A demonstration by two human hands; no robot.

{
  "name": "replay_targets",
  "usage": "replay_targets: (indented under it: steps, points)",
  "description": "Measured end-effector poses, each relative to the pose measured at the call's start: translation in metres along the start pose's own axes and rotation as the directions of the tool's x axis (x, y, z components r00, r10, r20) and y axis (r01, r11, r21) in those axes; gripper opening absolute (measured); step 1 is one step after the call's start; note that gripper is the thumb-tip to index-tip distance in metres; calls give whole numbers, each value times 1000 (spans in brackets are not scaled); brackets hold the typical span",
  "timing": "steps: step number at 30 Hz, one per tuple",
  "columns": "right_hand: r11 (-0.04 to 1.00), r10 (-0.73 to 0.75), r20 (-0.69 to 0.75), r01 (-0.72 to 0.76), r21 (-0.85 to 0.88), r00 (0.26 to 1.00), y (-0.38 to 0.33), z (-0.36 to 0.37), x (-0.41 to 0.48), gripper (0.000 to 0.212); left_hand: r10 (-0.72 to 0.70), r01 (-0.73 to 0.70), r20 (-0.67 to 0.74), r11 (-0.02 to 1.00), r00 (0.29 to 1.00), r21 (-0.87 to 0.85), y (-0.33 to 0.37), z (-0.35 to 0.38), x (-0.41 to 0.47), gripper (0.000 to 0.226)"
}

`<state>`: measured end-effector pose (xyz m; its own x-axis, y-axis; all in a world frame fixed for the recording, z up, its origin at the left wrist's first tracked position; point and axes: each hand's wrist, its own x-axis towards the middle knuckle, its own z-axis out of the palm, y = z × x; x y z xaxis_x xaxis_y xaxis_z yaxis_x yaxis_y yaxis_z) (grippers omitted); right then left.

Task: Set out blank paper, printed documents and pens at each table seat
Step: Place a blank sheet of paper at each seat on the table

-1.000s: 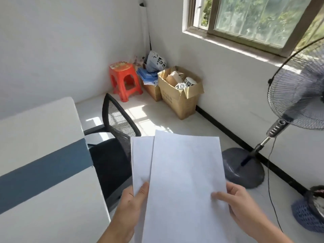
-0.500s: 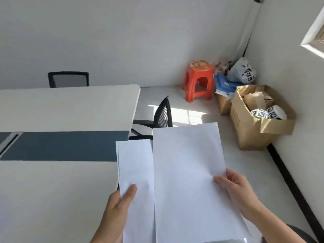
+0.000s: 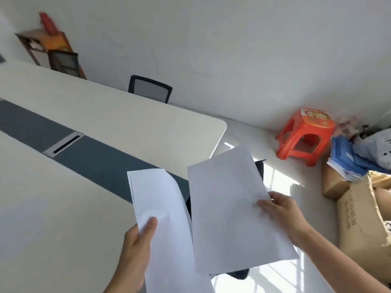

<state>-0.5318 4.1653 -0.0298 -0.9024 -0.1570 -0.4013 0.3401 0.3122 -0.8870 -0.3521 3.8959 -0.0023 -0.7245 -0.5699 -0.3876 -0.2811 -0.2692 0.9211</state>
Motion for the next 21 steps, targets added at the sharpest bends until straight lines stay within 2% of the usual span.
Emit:
replay_targets:
  steps: [3,6,8,12,17,21]
  points:
    - [1000,-5,92,7,-22,996,-22,26,54,8,9,-17,-153,998,988,-52,8,-2,5,14]
    - [989,-27,152,48,-138,988,-40,63,119,12,-55,33,-350,997,935,-67,2,-11,14,14]
    - [976,-23,186,63,-209,982,-46,92,163,18,-79,62,-471,997,879,-51,-4,-14,19,13]
    - [949,56,267,31,-312,962,-41,153,245,20,-139,92,-671,990,729,-106,-16,-11,21,30]
    - [856,119,375,96,-508,919,-26,211,315,22,-222,94,-778,974,588,-207,-18,22,23,15]
    - [766,139,434,181,-617,890,-12,232,337,10,-200,105,-807,980,555,-171,-14,53,19,21]
